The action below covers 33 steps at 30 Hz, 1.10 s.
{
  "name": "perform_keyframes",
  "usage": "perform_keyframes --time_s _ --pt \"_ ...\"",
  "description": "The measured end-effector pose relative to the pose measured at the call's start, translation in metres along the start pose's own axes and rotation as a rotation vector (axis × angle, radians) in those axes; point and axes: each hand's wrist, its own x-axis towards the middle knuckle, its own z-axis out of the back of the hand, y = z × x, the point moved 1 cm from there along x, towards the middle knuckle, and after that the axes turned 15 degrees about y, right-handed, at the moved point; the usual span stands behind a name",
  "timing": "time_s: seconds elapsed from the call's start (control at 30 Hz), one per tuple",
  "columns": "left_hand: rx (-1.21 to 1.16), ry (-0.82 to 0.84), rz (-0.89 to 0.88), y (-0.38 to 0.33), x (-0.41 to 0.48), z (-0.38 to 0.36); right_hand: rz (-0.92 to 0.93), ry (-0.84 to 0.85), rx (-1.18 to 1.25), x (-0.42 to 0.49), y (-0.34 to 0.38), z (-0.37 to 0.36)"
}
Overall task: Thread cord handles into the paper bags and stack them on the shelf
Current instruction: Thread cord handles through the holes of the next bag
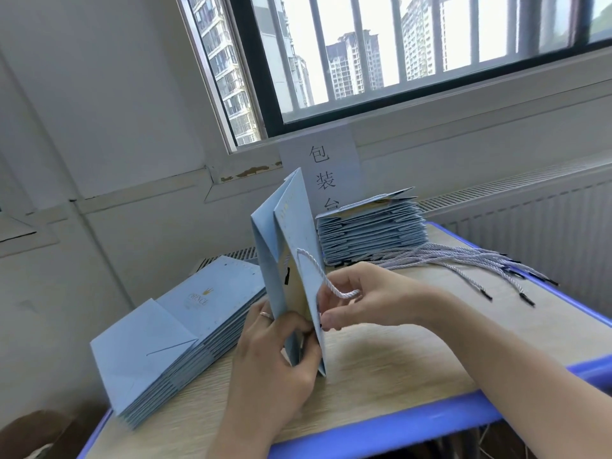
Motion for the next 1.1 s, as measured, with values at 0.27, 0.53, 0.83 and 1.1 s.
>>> perform_keyframes --time_s 0.27,0.53,0.83,1.1 --pt "0.021 0.013 -0.038 0.004 0.001 -0.005 0.263 -0.325 -0.091 0.002 0.006 -0.008" --pt "0.139 0.092 -0.02 0.006 -0.002 -0.011 0.294 -0.366 -0.089 0.008 0.009 -0.017" --pt "0.067 0.09 -0.005 -0.001 -0.001 -0.007 0.253 -0.348 -0.188 0.006 0.011 -0.016" --pt "0.149 0.033 -0.039 0.005 0.0 -0.011 0.263 -0.355 -0.195 0.003 0.012 -0.016"
